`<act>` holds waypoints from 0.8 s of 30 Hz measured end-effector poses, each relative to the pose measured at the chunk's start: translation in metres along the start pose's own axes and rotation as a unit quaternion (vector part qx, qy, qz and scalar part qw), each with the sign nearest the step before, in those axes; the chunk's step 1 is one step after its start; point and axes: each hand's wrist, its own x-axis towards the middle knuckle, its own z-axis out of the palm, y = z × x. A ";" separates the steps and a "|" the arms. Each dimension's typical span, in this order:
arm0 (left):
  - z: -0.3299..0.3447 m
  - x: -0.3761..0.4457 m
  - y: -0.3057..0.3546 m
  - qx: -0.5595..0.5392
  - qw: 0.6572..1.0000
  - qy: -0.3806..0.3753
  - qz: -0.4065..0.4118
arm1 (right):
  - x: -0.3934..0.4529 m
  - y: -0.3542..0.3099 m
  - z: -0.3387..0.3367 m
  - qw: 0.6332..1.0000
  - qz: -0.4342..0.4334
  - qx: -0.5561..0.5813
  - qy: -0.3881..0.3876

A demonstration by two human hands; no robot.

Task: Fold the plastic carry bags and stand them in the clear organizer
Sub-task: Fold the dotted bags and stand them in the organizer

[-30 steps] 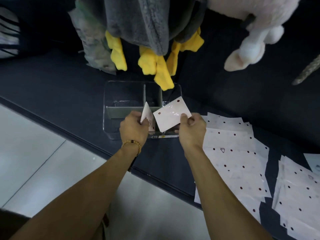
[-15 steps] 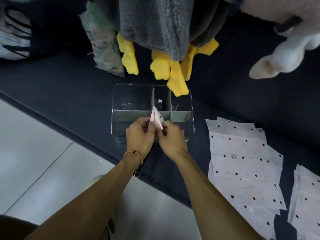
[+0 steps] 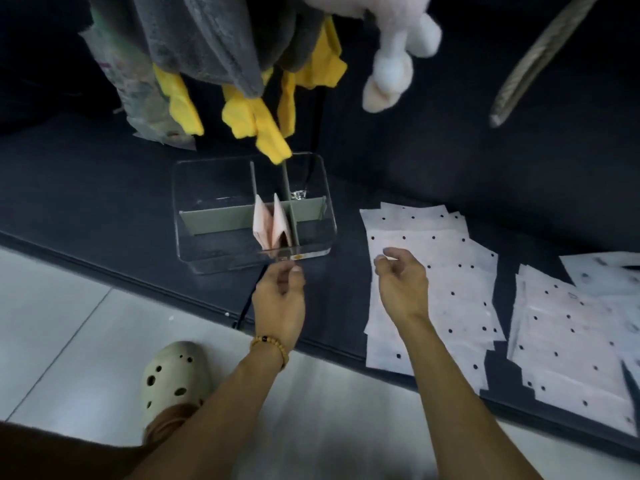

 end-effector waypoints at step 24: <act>0.131 -0.027 -0.044 0.480 0.703 -0.330 0.407 | -0.022 0.132 -0.110 0.928 -0.158 -0.324 0.095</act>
